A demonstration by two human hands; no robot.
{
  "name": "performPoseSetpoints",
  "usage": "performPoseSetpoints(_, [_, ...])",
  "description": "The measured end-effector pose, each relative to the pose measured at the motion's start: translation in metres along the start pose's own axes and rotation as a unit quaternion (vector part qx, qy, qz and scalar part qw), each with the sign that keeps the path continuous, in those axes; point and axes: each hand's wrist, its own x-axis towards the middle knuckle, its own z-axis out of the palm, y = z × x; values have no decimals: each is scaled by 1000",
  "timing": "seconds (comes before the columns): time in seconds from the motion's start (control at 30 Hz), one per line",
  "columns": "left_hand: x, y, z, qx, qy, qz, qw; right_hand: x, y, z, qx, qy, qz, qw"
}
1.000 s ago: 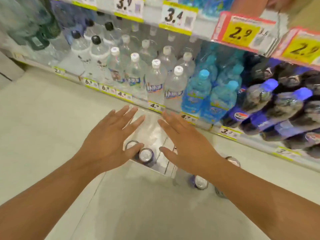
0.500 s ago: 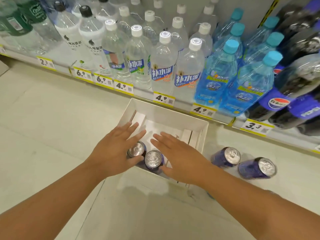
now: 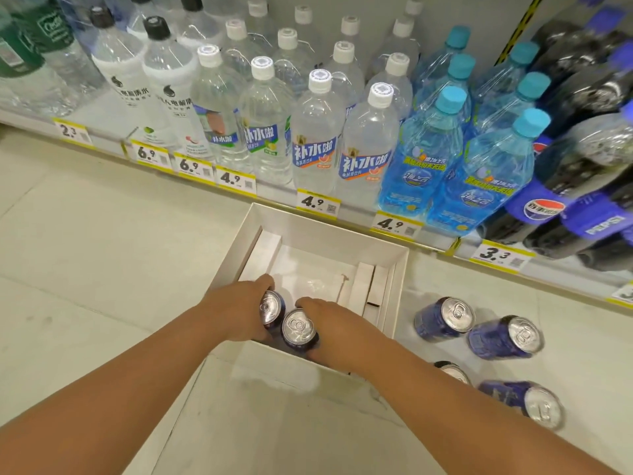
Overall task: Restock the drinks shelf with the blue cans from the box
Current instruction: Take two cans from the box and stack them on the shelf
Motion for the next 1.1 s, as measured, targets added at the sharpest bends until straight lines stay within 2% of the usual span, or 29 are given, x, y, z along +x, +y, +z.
performPoseSetpoints(0.13, [-1,-6,3,-101,42,-4,994,0,3,0,134,3,57,989])
performPoseSetpoints(0.23, [-12,-3,0,-183,104,-6,978,-2,4,-9,187,41,74,979])
performPoseSetpoints(0.4, [-46,15,-20,-298,206,-15,932,-14,0,-42,247,137,62,957])
performPoseSetpoints(0.5, [-80,36,-51,-373,254,5,892,-33,-12,-80,289,178,53,939])
performPoseSetpoints(0.6, [-128,71,-99,-428,288,41,856,-64,-35,-136,304,213,39,928])
performPoseSetpoints(0.87, [-275,173,-266,-481,298,100,818,-199,-136,-345,342,247,23,906])
performPoseSetpoints(1.0, [-351,224,-354,-499,291,121,807,-272,-186,-451,355,262,16,897])
performPoseSetpoints(1.1, [-411,263,-426,-482,291,152,812,-328,-221,-533,354,286,11,890])
